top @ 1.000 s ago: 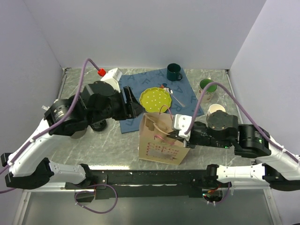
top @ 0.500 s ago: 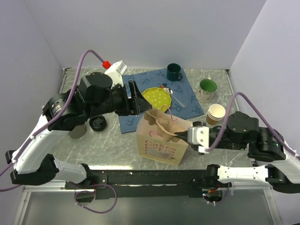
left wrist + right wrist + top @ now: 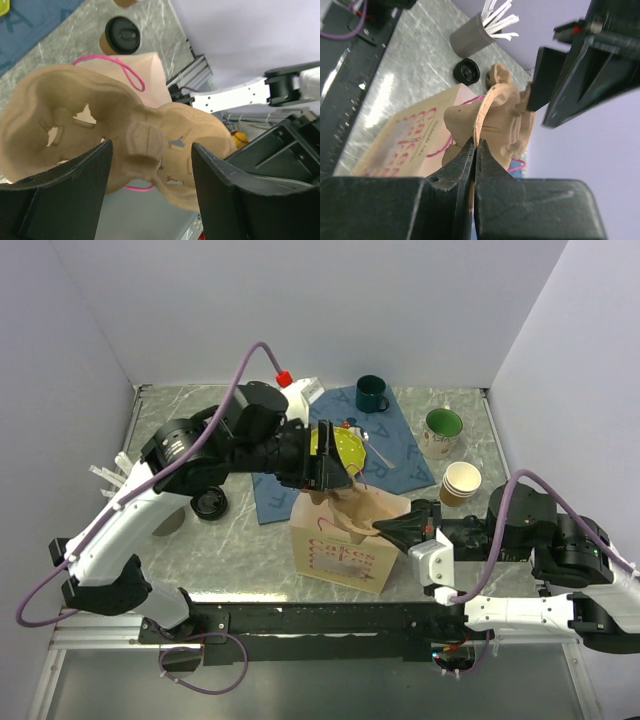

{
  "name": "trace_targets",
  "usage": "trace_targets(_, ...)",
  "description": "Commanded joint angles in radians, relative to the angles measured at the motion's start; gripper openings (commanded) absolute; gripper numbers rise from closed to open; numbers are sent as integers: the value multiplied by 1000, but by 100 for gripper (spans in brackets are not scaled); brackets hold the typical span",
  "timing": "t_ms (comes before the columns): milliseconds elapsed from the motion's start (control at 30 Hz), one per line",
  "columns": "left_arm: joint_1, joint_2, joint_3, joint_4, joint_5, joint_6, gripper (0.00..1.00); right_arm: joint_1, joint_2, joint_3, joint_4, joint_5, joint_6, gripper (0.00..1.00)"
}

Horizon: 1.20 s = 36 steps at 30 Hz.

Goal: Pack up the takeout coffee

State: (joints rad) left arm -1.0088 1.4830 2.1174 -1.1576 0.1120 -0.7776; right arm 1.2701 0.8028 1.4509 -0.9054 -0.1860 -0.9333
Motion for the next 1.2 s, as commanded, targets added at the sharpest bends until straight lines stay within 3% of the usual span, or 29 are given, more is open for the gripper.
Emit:
trace_targets(0,-1,14,50,-46,66,49,69,5,16,-10,33,14,-123,0)
trace_targets(300,-1,62,73,-152,66,124,62,5,13,-46,28,56,-188,0)
trace_targets(733,-1,120,113,-198,51,205,63,5,42,-21,13,57,-263,0)
trace_targets(1167,1,131,165,-134,12,339,67,3,75,12,-61,39,-299,0)
